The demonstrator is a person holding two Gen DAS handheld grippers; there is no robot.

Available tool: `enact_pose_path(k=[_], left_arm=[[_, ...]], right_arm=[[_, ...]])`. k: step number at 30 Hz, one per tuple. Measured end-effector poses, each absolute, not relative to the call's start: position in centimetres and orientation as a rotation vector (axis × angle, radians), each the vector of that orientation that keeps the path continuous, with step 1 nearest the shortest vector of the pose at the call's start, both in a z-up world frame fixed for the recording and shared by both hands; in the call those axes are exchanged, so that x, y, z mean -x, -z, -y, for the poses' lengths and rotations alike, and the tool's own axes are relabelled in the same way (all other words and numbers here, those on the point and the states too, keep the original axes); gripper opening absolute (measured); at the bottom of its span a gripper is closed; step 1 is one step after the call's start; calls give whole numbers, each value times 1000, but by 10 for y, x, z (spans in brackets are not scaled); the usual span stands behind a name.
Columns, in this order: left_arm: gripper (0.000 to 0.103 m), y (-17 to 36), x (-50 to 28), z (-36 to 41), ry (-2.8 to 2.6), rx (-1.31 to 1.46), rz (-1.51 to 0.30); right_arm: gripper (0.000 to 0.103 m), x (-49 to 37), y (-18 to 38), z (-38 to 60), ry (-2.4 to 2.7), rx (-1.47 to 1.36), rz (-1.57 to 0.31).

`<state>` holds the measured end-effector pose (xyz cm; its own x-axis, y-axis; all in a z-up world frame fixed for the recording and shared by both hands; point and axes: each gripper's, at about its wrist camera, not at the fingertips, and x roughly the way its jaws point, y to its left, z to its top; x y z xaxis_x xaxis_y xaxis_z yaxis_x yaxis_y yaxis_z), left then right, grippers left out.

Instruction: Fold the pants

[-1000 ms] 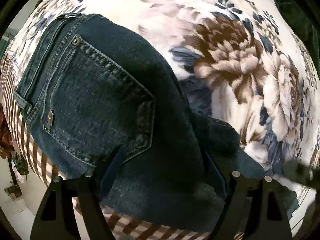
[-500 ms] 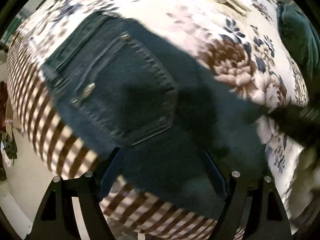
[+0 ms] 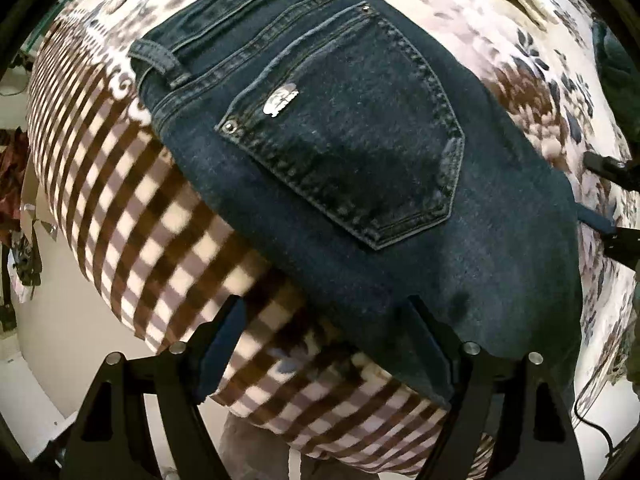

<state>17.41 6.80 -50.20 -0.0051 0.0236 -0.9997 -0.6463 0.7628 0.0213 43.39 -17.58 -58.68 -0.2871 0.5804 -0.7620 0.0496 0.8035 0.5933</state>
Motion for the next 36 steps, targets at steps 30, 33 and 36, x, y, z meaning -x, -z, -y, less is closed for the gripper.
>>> enact_pose_path(k=[30,33,36], left_arm=[[86,480,-196,80,-266,75,-1473],[86,490,-202,117,-250,32,-1485],[86,494,-205,156,-219,-32,-1491]], right_arm=[[77,-42,534,625,503,-1161,-1078],[68,-27,553,683,529,-1215,-983],[64,-24,577,720,507,-1277,-934]])
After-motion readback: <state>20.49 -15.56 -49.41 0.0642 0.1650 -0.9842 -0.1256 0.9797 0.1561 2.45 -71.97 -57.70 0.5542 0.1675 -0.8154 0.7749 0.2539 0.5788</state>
